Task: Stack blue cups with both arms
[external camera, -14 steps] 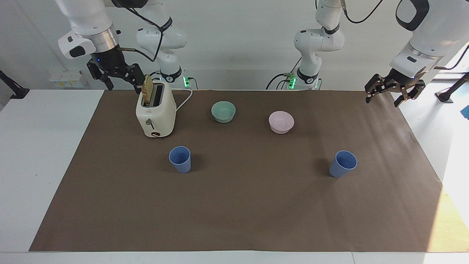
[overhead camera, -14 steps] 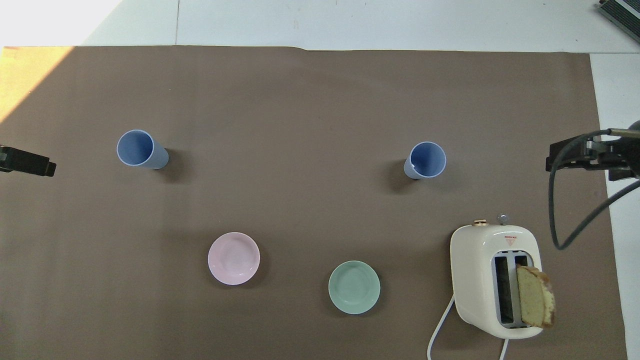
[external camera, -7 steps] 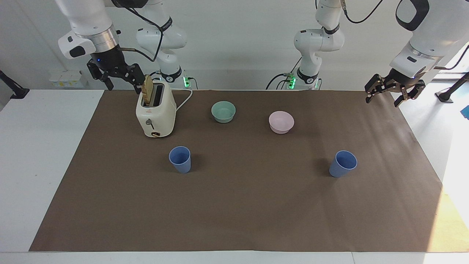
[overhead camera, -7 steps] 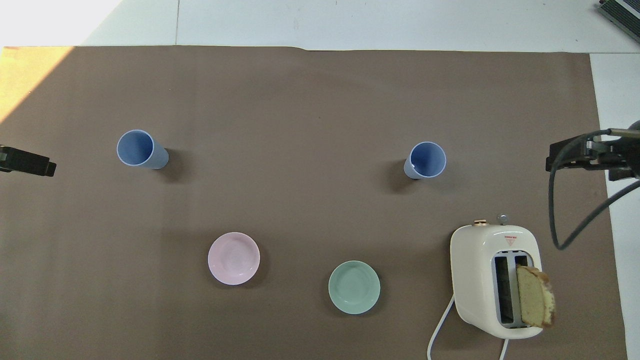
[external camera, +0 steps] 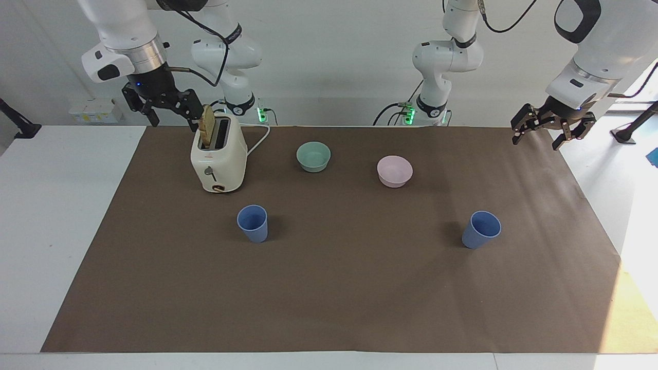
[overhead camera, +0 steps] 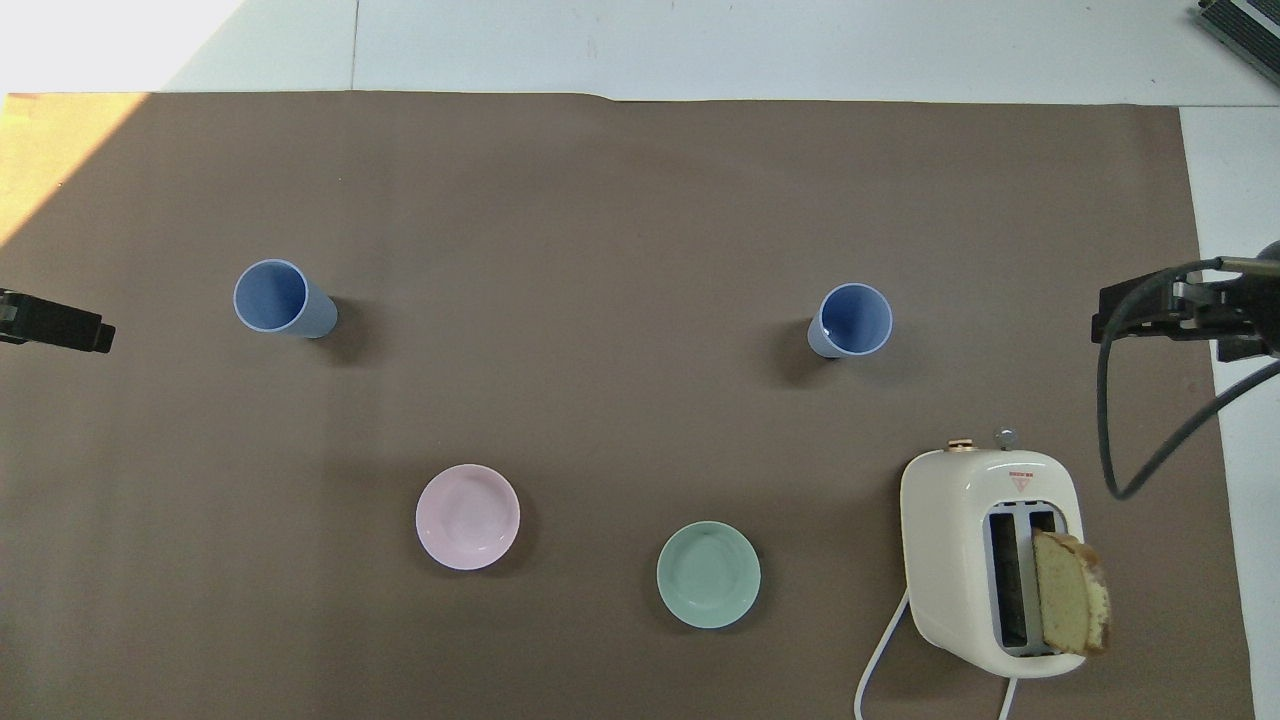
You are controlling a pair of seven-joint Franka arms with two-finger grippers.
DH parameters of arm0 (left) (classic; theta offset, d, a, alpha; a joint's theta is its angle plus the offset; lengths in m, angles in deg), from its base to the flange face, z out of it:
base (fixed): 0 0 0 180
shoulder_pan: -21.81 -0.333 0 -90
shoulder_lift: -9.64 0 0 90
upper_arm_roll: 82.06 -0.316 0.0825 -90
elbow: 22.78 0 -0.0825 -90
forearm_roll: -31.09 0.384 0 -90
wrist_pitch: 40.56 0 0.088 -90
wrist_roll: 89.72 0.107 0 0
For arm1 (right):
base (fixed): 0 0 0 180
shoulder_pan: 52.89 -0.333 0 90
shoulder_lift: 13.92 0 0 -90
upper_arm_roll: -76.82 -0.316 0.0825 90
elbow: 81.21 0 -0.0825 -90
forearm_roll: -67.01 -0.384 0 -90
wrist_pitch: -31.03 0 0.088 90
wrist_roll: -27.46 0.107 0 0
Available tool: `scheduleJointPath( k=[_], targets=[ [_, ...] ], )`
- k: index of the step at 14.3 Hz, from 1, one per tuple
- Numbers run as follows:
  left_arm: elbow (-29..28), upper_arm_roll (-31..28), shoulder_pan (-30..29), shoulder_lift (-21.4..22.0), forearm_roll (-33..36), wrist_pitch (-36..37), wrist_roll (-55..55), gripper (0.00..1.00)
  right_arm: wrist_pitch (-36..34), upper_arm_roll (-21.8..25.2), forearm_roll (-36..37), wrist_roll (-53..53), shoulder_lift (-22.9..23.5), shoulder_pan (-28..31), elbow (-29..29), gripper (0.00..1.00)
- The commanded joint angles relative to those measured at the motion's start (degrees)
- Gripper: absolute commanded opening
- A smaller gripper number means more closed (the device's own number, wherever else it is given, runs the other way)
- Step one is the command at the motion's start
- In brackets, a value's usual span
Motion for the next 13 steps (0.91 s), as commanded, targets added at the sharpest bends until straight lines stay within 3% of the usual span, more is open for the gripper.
scheduleJointPath(
  k=[1,13],
  targets=[
    [0.91,-0.08,0.4,-0.42,0.87,-0.21,-0.64,1.0,0.27,-0.07,-1.09,0.53,-0.76,0.37,0.85,1.0],
    [1.18,0.01,0.4,-0.68,0.6,-0.39,-0.29,1.0,0.27,-0.15,-1.09,0.53,-0.76,0.37,0.85,1.0]
  ],
)
